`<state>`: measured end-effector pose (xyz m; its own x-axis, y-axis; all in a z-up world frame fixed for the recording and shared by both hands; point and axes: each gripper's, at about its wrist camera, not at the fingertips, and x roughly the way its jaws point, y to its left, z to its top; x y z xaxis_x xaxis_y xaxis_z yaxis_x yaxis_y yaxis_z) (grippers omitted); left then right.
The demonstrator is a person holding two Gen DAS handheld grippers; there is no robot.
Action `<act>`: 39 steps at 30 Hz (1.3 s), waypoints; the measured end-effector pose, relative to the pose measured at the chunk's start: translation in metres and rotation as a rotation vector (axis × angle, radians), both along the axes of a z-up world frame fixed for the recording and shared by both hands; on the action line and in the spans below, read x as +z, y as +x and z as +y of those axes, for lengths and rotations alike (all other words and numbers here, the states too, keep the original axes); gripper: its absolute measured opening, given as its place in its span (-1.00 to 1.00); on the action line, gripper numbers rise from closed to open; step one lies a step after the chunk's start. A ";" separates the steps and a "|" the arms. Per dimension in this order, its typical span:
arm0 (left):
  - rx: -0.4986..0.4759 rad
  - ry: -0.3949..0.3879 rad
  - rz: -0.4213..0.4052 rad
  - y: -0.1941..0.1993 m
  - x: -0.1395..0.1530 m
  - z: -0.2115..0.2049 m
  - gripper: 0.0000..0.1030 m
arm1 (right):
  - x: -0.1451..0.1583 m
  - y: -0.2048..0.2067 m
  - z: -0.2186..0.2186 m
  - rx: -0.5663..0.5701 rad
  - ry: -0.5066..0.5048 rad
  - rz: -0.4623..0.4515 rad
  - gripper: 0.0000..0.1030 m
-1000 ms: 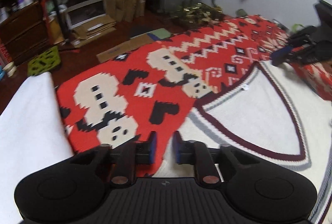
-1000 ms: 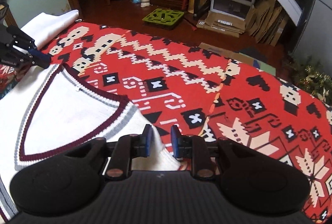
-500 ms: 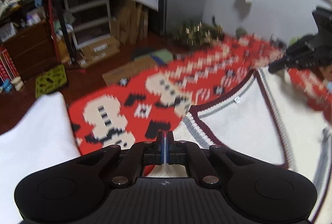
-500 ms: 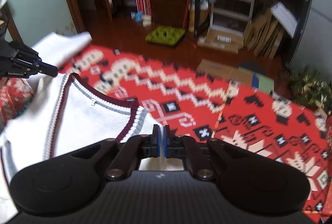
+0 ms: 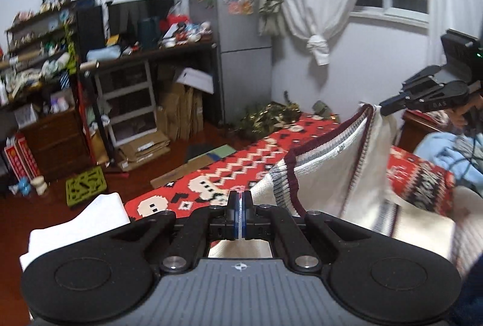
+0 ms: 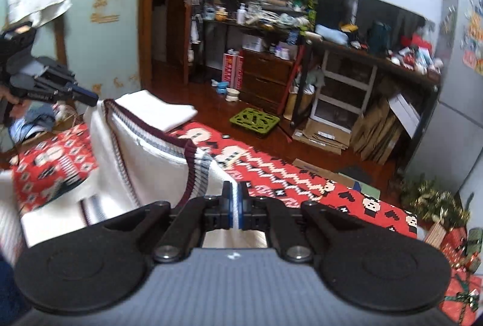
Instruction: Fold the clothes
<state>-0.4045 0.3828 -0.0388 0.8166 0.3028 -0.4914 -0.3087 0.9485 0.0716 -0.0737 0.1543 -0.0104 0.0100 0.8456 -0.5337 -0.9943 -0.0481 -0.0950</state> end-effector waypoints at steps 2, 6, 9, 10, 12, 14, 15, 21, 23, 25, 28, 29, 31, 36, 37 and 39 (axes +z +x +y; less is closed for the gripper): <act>-0.022 0.012 0.010 -0.017 -0.002 -0.023 -0.96 | -0.003 -0.019 -0.024 0.020 -0.012 -0.024 -0.96; -0.077 0.018 0.080 -0.039 -0.020 -0.066 -0.96 | -0.025 -0.058 -0.068 0.063 -0.080 -0.058 -0.96; -0.121 -0.002 0.164 -0.048 -0.046 -0.093 -0.96 | -0.058 -0.084 -0.094 0.095 -0.175 -0.058 -0.95; -0.132 -0.017 0.202 -0.050 -0.057 -0.102 -0.96 | -0.071 -0.091 -0.099 0.100 -0.214 -0.052 -0.95; -0.143 -0.050 0.282 -0.052 -0.080 -0.115 -0.94 | -0.099 -0.107 -0.107 0.111 -0.308 -0.042 -0.93; -0.139 -0.084 0.359 -0.052 -0.103 -0.123 -0.87 | -0.121 -0.116 -0.113 0.103 -0.371 -0.026 -0.93; -0.132 -0.093 0.384 -0.053 -0.111 -0.126 -0.87 | -0.129 -0.118 -0.117 0.089 -0.392 0.002 -0.93; -0.021 -0.211 0.357 -0.067 -0.120 -0.120 -0.53 | -0.124 -0.099 -0.136 -0.011 -0.358 0.178 -0.65; 0.058 -0.290 0.321 -0.068 -0.119 -0.107 -0.34 | -0.122 -0.077 -0.137 -0.124 -0.330 0.295 -0.63; 0.151 -0.393 0.285 -0.068 -0.116 -0.093 -0.34 | -0.125 -0.055 -0.139 -0.240 -0.308 0.435 -0.57; 0.289 -0.585 0.220 -0.075 -0.120 -0.075 -0.28 | -0.138 -0.031 -0.144 -0.385 -0.303 0.640 -0.53; 0.336 -0.650 0.196 -0.077 -0.121 -0.069 -0.28 | -0.142 -0.025 -0.145 -0.428 -0.304 0.697 -0.48; 0.412 -0.771 0.154 -0.082 -0.125 -0.061 -0.28 | -0.152 -0.017 -0.149 -0.500 -0.302 0.800 -0.38; 0.510 -0.966 0.104 -0.088 -0.144 -0.057 -0.28 | -0.177 -0.005 -0.158 -0.596 -0.261 1.032 -0.32; 0.526 -0.993 0.100 -0.088 -0.148 -0.058 -0.28 | -0.182 -0.005 -0.158 -0.614 -0.260 1.050 -0.31; 0.548 -1.038 0.086 -0.088 -0.155 -0.059 -0.29 | -0.189 -0.005 -0.158 -0.636 -0.254 1.083 -0.27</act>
<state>-0.4929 0.3236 -0.1937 0.6536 0.0251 -0.7564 -0.7253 0.3064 -0.6165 -0.0791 -0.0036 -0.1994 -0.1654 0.7259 -0.6676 -0.4128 0.5638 0.7153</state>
